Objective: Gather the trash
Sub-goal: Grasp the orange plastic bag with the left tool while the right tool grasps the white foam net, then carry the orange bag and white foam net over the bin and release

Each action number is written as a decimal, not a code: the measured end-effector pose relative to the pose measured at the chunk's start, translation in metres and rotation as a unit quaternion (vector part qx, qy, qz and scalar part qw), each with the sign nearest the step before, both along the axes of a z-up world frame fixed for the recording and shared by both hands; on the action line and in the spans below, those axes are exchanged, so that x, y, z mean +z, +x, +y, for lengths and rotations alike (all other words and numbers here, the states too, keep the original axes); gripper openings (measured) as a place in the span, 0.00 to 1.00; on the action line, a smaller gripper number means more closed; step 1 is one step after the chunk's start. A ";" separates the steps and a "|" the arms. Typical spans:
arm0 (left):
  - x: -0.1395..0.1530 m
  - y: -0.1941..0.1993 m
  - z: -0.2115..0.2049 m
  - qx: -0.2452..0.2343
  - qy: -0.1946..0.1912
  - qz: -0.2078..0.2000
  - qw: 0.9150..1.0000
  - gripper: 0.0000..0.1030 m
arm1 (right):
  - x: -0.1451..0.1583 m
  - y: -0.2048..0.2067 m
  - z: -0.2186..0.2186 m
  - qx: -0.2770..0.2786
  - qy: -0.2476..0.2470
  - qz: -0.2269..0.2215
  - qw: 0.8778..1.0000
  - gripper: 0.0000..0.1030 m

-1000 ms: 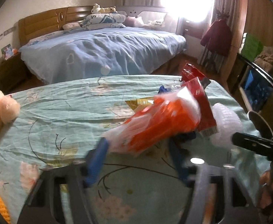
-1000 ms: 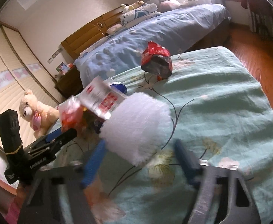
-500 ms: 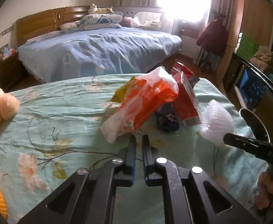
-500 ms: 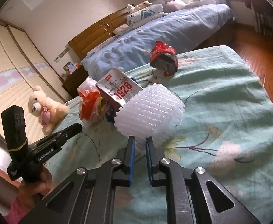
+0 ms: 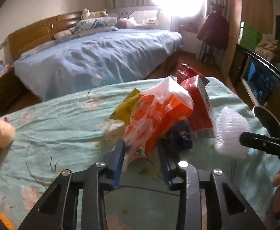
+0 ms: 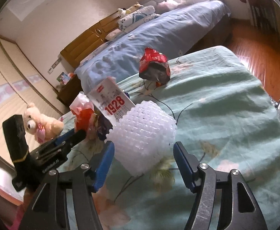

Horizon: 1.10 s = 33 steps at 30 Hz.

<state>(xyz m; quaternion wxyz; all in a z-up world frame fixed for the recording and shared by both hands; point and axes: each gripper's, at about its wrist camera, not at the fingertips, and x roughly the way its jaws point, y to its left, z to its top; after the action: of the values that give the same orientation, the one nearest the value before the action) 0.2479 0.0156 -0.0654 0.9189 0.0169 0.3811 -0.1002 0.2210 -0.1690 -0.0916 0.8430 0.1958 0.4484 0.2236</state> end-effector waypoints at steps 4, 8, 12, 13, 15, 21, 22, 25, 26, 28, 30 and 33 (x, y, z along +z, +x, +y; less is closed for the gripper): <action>0.003 -0.005 0.000 -0.006 -0.010 -0.002 1.000 0.18 | -0.001 0.000 0.004 0.013 0.011 0.000 1.000 0.14; 0.006 -0.019 0.003 0.000 -0.028 -0.001 1.000 0.16 | 0.004 -0.011 0.004 0.022 0.016 -0.010 1.000 0.10; 0.010 -0.038 0.001 0.004 -0.050 0.006 0.999 0.16 | 0.010 -0.025 -0.001 0.028 0.016 -0.020 0.999 0.09; 0.011 -0.043 0.000 0.004 -0.055 0.008 0.998 0.16 | 0.012 -0.029 -0.004 0.029 0.014 -0.023 0.999 0.09; 0.013 -0.052 -0.004 0.003 -0.064 0.010 0.998 0.16 | 0.016 -0.038 -0.009 0.032 0.012 -0.029 0.999 0.09; 0.017 -0.074 -0.024 -0.011 -0.071 0.017 0.997 0.16 | 0.026 -0.057 -0.031 0.025 0.007 -0.042 0.999 0.09; 0.018 -0.077 -0.030 -0.015 -0.072 0.019 0.997 0.16 | 0.027 -0.061 -0.036 0.021 0.006 -0.045 0.999 0.09; 0.022 -0.083 -0.042 -0.023 -0.074 0.021 0.997 0.16 | 0.031 -0.070 -0.055 0.009 0.004 -0.049 0.999 0.09; 0.023 -0.084 -0.047 -0.026 -0.076 0.023 0.997 0.16 | 0.031 -0.072 -0.059 0.006 0.003 -0.049 0.999 0.09; 0.025 -0.086 -0.057 -0.034 -0.077 0.025 0.996 0.16 | 0.032 -0.078 -0.072 -0.006 0.000 -0.052 0.999 0.09; 0.027 -0.087 -0.067 -0.043 -0.075 0.025 0.996 0.16 | 0.033 -0.083 -0.085 -0.016 -0.002 -0.053 0.998 0.09; 0.029 -0.090 -0.083 -0.058 -0.072 0.025 0.995 0.16 | 0.031 -0.088 -0.105 -0.033 -0.003 -0.049 0.998 0.09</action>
<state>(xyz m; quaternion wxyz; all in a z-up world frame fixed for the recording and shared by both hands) 0.1580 -0.0673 -0.0362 0.9008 -0.0295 0.3940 -0.1804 0.1329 -0.2737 -0.0603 0.8716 0.1962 0.4004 0.2035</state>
